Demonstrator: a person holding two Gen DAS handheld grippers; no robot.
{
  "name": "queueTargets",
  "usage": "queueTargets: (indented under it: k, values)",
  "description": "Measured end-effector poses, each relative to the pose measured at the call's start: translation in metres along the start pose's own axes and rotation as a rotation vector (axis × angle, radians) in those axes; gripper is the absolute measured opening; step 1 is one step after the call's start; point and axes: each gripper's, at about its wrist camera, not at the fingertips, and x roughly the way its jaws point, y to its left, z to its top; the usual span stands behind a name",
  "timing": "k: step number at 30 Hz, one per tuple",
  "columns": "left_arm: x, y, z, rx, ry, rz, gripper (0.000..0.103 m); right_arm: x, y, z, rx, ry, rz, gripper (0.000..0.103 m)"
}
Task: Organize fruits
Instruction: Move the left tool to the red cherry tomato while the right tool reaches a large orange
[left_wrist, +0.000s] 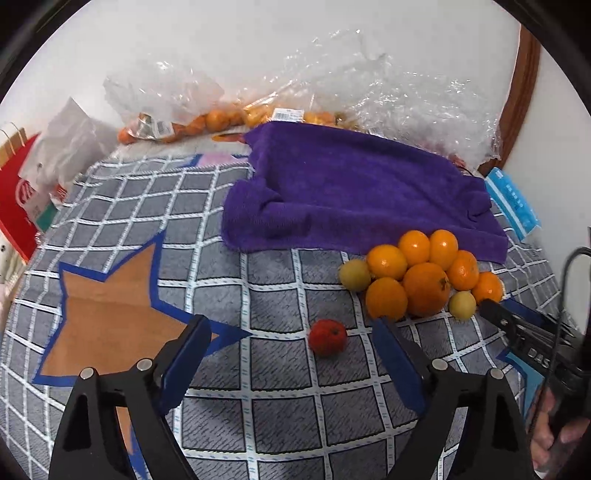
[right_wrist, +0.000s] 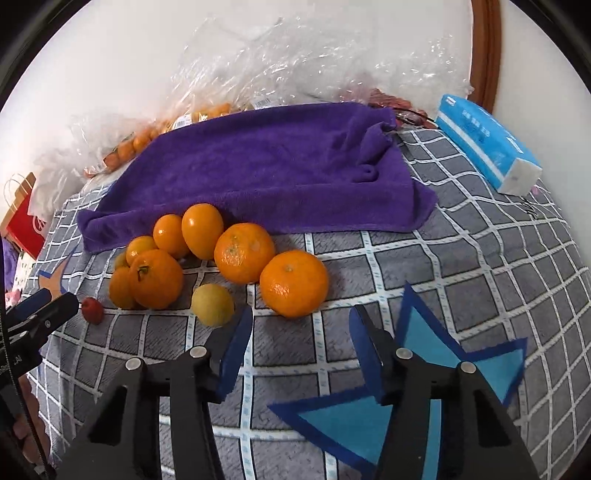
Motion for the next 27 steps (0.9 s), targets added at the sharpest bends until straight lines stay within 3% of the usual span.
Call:
queueTargets:
  k: [5, 11, 17, 27]
  values:
    - [0.007, -0.004, -0.004, 0.022, 0.001, -0.041, 0.080, 0.013, 0.000, 0.005, 0.000, -0.016, -0.011, 0.055]
    - [0.020, -0.012, -0.009, 0.056, 0.020, -0.039, 0.062, 0.019, 0.001, 0.009, -0.012, -0.041, -0.032, 0.055]
    - [0.021, -0.014, -0.011, 0.054, -0.016, -0.051, 0.049, 0.020, -0.002, 0.009, -0.002, -0.051, -0.014, 0.055]
    - [0.021, -0.016, -0.012, 0.064, -0.015, -0.041, 0.047, 0.024, 0.001, 0.011, -0.022, -0.034, -0.051, 0.055]
